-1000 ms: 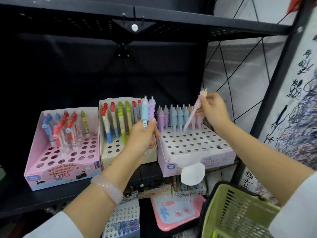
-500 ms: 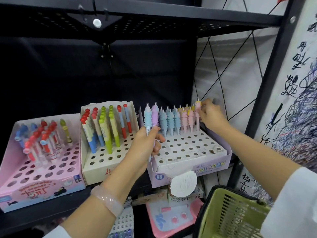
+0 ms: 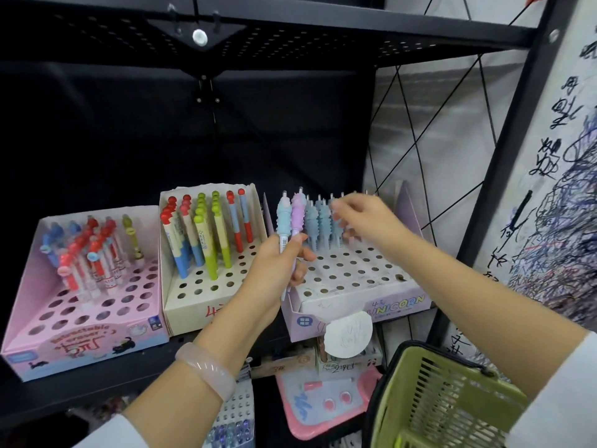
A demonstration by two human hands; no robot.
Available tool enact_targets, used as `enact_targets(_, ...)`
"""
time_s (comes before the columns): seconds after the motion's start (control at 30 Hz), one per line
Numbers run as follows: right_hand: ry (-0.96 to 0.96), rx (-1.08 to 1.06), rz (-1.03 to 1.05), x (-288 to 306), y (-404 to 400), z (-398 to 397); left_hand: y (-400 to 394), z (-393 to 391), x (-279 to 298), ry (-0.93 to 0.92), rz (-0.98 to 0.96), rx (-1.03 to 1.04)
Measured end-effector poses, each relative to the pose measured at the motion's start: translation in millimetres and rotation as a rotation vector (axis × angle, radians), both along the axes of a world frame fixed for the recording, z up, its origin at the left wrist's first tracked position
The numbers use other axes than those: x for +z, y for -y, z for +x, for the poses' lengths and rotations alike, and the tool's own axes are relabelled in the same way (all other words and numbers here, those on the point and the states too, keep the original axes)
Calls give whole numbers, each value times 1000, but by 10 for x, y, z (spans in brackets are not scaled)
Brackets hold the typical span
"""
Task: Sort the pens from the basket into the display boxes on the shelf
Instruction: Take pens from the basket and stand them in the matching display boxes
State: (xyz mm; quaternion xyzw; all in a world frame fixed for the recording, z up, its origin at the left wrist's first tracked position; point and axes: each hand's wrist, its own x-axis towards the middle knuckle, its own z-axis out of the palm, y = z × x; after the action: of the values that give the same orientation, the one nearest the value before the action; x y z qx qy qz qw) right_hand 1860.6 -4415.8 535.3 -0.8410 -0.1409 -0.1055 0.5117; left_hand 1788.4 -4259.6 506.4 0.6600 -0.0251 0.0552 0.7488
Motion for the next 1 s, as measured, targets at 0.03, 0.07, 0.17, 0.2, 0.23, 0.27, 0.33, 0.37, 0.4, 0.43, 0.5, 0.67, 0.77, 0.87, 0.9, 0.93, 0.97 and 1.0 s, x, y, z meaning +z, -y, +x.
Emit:
enact_targets(0.03, -72, 101, 62, 26, -112, -78, -10, -20, 2, 3, -4, -6)
enact_targets(0.07, -122, 174, 109, 46, -208, -140, -20, -39, 8, 9, -3, -14)
enact_targets(0.17, -184, 306, 205, 83, -408, -240, -85, -105, 23, 27, 13, -36)
enact_targets(0.2, -180, 325, 222, 98, -451, -251, -118, -121, 27, 25, 15, -40)
enact_targets(0.23, -165, 319, 237, 122, -490, -256, -159, -133, 31, 17, 19, -35)
enact_targets(0.27, -133, 282, 258, 153, -519, -251, -208, -140, 33, 4, 32, -19)
enact_targets(0.33, -25, 123, 313, 218, -524, -194, -330, -153, 19, -23, 71, 41)
enact_targets(0.37, 41, 23, 320, 250, -499, -149, -396, -159, 1, -31, 81, 74)
enact_targets(0.4, 105, -69, 303, 275, -468, -106, -461, -167, -20, -35, 82, 101)
enact_targets(0.43, 158, -139, 270, 286, -436, -64, -515, -176, -42, -39, 77, 119)
enact_targets(0.5, 230, -216, 186, 252, -406, 9, -592, -190, -77, -49, 69, 135)
enact_targets(0.67, 298, -246, -47, 7, -504, 112, -663, -178, -90, -73, 18, 135)
enact_targets(0.77, 305, -175, -191, -124, -555, 148, -692, -184, -79, -81, -36, 120)
enact_targets(0.87, 342, -200, -271, -124, -582, 170, -700, -188, -69, -112, -89, 107)
enact_targets(0.9, 343, -219, -303, -106, -593, 171, -699, -189, -67, -116, -114, 103)
enact_targets(0.93, 341, -242, -341, -87, -605, 177, -695, -190, -67, -114, -134, 101)
enact_targets(0.97, 335, -270, -385, -68, -615, 180, -690, -191, -71, -110, -143, 102)
enact_targets(1.0, 328, -297, -426, -51, -626, 184, -683, -192, -76, -105, -140, 108)
